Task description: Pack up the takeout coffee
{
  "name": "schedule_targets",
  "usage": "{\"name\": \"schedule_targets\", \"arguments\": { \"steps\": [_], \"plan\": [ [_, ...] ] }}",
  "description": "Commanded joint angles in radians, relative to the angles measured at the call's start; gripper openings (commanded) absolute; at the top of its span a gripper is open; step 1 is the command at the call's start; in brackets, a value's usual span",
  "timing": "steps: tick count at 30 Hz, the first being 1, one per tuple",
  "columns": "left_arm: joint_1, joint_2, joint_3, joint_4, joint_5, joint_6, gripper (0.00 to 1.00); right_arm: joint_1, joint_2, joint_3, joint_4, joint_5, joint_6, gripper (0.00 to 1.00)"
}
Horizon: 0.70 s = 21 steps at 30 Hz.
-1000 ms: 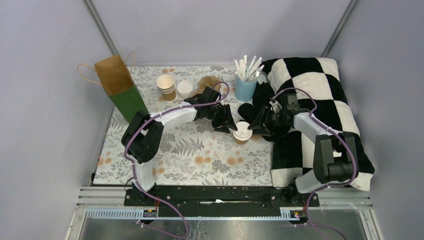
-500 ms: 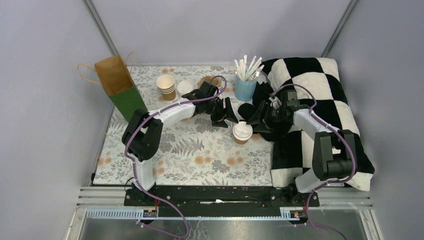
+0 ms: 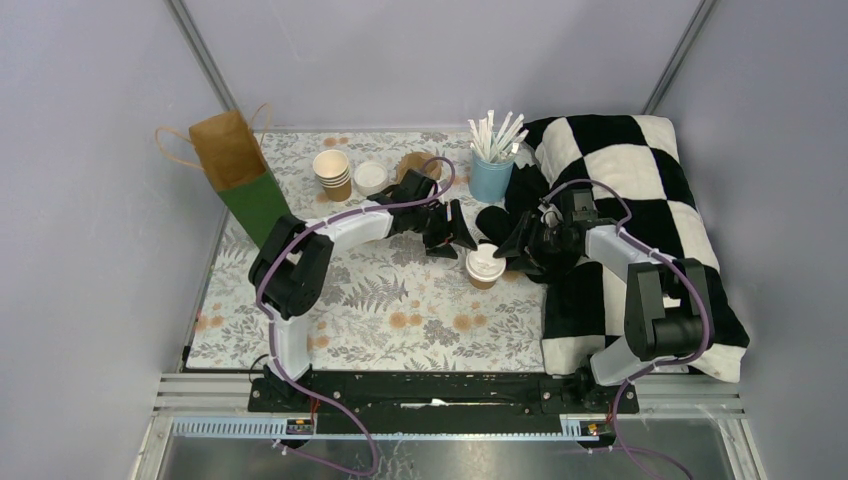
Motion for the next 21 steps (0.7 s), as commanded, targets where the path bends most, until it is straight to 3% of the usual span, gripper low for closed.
{"name": "schedule_targets", "arguments": {
  "steps": [1, 8, 16, 21],
  "plan": [
    [-0.003, -0.018, -0.047, -0.053, -0.057, 0.042, 0.64, 0.003, -0.008, -0.035, -0.044, 0.081, 0.009, 0.62],
    [-0.003, -0.022, 0.004, -0.079, -0.051, 0.059, 0.66, 0.005, -0.056, 0.099, -0.124, 0.039, -0.016, 0.68],
    [-0.004, -0.017, -0.038, -0.051, -0.056, 0.055, 0.66, 0.004, 0.008, -0.054, 0.051, -0.002, 0.066, 0.65],
    [-0.004, -0.017, -0.044, -0.052, -0.058, 0.058, 0.66, 0.005, -0.008, -0.041, 0.020, 0.019, 0.049, 0.63]
  ]
}}
